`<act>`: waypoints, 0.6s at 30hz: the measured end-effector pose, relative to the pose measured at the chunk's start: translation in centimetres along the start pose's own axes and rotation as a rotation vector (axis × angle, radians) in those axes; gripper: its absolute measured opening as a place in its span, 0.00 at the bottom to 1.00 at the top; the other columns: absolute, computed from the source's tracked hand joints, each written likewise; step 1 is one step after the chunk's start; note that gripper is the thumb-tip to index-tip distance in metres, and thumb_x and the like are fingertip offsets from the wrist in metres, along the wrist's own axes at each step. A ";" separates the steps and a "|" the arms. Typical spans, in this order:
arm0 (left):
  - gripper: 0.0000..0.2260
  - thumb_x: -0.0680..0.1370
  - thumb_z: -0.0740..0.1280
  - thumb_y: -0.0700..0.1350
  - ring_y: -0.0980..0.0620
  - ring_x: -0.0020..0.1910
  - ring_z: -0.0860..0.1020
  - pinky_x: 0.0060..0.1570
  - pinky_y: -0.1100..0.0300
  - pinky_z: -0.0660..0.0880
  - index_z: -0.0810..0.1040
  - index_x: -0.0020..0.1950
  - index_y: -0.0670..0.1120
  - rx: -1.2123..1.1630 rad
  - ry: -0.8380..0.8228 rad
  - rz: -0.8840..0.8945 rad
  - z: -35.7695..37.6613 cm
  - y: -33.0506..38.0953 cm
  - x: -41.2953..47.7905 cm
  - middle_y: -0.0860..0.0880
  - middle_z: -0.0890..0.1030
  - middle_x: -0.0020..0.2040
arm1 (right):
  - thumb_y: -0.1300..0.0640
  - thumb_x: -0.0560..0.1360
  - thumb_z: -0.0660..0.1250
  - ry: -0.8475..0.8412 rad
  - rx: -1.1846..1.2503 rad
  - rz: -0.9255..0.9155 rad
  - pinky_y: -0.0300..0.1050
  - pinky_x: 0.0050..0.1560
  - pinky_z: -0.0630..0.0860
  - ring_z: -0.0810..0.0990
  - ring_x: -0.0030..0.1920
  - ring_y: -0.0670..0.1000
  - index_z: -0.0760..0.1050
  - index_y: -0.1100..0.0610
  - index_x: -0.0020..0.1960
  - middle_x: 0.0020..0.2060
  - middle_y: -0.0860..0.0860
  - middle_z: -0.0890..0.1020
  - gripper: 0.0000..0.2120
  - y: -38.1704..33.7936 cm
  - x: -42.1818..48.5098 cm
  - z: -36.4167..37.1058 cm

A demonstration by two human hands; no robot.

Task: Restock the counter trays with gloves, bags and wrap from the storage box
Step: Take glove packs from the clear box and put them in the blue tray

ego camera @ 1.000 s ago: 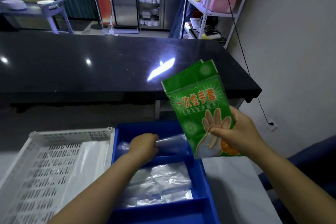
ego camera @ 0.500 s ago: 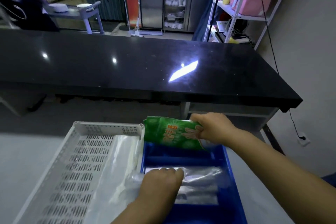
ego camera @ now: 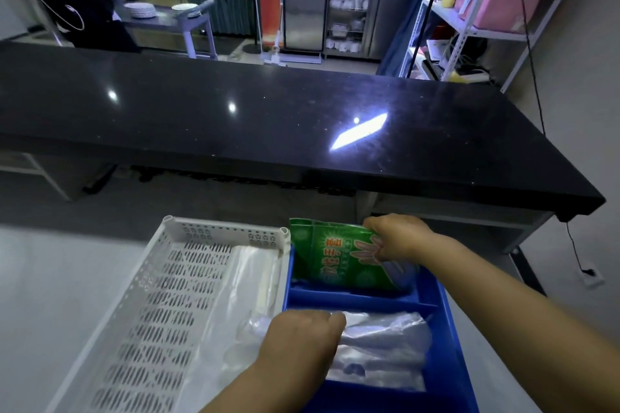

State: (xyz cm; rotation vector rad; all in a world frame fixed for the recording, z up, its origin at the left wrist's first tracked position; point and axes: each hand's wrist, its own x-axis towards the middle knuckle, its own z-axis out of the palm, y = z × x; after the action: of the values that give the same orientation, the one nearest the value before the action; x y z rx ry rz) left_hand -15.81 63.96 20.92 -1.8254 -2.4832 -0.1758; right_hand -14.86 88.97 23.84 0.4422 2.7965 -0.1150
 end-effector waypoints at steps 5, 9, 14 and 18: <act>0.15 0.52 0.77 0.50 0.54 0.22 0.75 0.19 0.64 0.64 0.74 0.31 0.50 0.005 -0.044 -0.019 -0.8 0.0 1.4 0.52 0.76 0.24 | 0.44 0.67 0.71 0.268 -0.066 0.031 0.47 0.46 0.72 0.77 0.54 0.55 0.66 0.46 0.64 0.57 0.49 0.79 0.28 0.9 -1.3 0.3; 0.09 0.69 0.68 0.50 0.47 0.39 0.79 0.32 0.58 0.65 0.73 0.45 0.49 -0.004 -0.075 -0.010 -1.9 0.6 2.6 0.49 0.82 0.41 | 0.40 0.70 0.66 0.236 -0.100 0.050 0.49 0.48 0.71 0.77 0.55 0.58 0.64 0.48 0.67 0.59 0.53 0.78 0.28 1.9 -1.9 0.9; 0.15 0.63 0.73 0.55 0.48 0.35 0.80 0.29 0.59 0.66 0.72 0.42 0.50 -0.016 -0.199 0.051 -1.5 1.9 3.3 0.50 0.81 0.36 | 0.38 0.71 0.65 0.187 -0.065 0.032 0.47 0.42 0.67 0.78 0.51 0.57 0.66 0.49 0.64 0.55 0.55 0.79 0.27 2.8 -1.8 0.9; 0.15 0.65 0.72 0.54 0.47 0.39 0.79 0.31 0.58 0.65 0.70 0.43 0.50 0.005 -0.180 0.053 -0.9 2.3 3.6 0.50 0.81 0.40 | 0.38 0.71 0.64 0.175 -0.070 0.029 0.49 0.45 0.71 0.78 0.51 0.57 0.66 0.50 0.65 0.54 0.55 0.79 0.27 2.9 -1.5 1.0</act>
State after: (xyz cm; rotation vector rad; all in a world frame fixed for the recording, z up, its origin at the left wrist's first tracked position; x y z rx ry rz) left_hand -14.68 67.93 22.36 -1.9856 -2.5422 -0.0031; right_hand -12.27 91.18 23.31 0.4974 2.9531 0.0291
